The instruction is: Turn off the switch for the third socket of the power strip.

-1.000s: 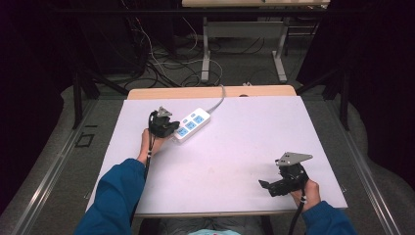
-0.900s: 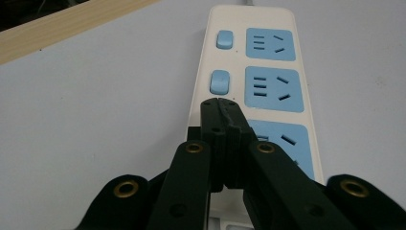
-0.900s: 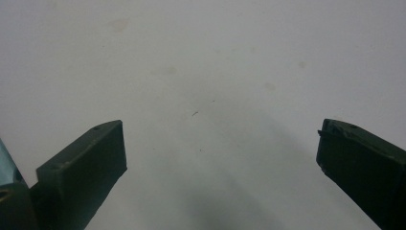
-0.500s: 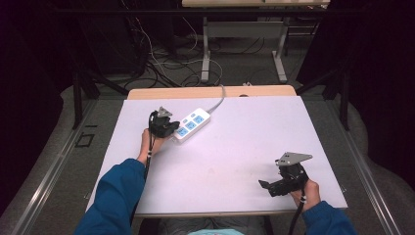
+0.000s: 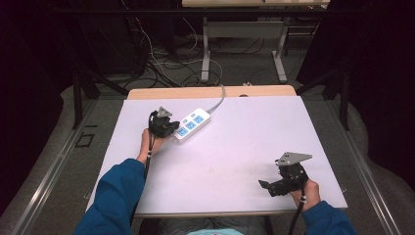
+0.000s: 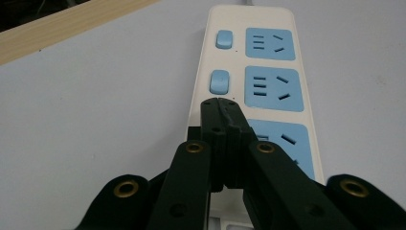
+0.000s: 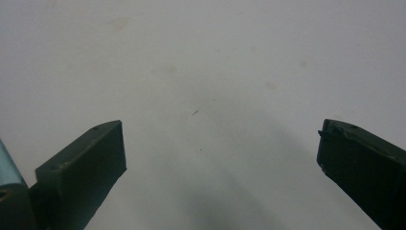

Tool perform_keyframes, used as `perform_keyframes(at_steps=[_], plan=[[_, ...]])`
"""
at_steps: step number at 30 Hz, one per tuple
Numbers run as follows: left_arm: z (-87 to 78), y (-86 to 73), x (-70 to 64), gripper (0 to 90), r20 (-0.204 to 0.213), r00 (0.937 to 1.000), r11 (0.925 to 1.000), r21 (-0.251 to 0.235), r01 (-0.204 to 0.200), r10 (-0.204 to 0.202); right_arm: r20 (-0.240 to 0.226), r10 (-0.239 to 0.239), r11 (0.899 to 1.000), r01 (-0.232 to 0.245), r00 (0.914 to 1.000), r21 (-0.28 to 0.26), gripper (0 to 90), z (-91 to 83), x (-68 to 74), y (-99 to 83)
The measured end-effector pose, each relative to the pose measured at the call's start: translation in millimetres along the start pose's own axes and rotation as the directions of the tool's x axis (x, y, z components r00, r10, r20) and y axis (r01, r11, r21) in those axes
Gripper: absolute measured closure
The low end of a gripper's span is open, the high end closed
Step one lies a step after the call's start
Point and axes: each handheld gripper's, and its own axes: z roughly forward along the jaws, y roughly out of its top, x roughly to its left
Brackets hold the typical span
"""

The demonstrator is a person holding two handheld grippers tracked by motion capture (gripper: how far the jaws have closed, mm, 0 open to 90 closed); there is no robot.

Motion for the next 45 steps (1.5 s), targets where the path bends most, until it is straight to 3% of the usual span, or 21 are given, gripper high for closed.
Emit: perform_keyframes(at_steps=[39, 45], plan=[[1.0, -0.4, 0.2, 90.0, 0.002, 0.9999, 0.9999, -0.002, -0.011, 0.011, 0.005, -0.005, 1.0, 0.005, 1.0, 0.001, 1.8, 0.0, 0.3, 0.0], [-0.6, 0.6, 0.5, 90.0, 0.011, 0.9998, 0.9996, 0.021, -0.019, 0.019, 0.005, -0.007, 1.0, 0.007, 1.0, 0.0, 1.6, 0.2, 0.4, 0.1]])
